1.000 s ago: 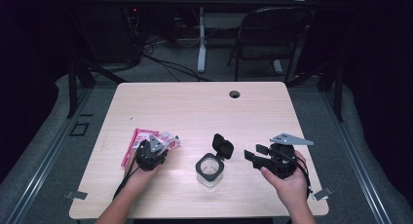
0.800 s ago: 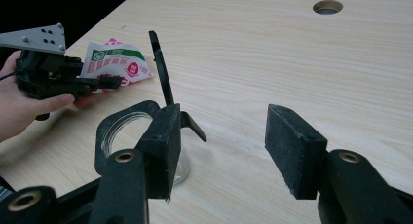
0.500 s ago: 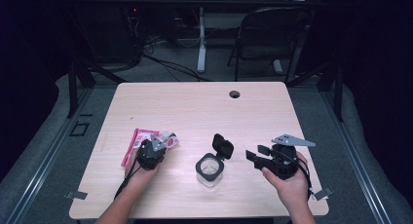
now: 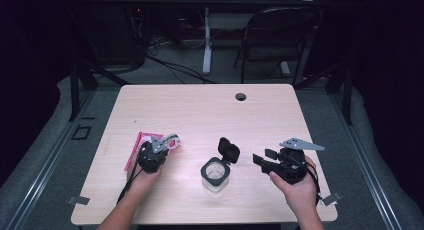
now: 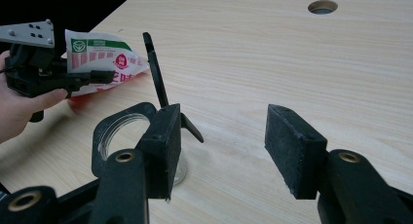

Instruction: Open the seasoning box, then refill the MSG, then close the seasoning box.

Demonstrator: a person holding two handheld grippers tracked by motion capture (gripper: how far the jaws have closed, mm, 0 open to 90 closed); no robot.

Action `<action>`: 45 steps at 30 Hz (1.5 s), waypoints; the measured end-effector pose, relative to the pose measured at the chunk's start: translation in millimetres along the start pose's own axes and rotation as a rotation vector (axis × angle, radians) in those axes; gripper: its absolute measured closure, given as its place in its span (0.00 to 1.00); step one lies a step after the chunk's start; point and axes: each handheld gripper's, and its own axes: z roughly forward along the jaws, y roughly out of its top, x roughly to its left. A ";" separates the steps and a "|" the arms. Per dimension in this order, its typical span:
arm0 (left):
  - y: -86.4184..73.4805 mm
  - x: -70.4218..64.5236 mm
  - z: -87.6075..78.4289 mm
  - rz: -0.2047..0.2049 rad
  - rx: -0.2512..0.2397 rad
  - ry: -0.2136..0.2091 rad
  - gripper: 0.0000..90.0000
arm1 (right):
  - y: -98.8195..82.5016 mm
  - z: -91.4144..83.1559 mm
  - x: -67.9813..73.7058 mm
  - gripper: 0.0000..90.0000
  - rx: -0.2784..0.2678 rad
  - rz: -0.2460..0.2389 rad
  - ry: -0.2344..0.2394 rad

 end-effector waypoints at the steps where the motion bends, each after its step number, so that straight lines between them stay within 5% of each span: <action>1: 0.3 0.4 -1.1 -0.003 -0.007 -0.001 1.00 | 0.2 -0.1 0.2 0.53 -0.001 0.000 0.000; 27: 2.4 25.2 -30.1 -0.130 -0.095 -0.051 1.00 | 1.6 4.2 0.6 0.53 0.002 -0.005 0.009; 45: 1.2 47.1 -62.2 -0.165 -0.149 -0.011 1.00 | 5.4 9.8 3.2 0.53 0.006 -0.018 0.031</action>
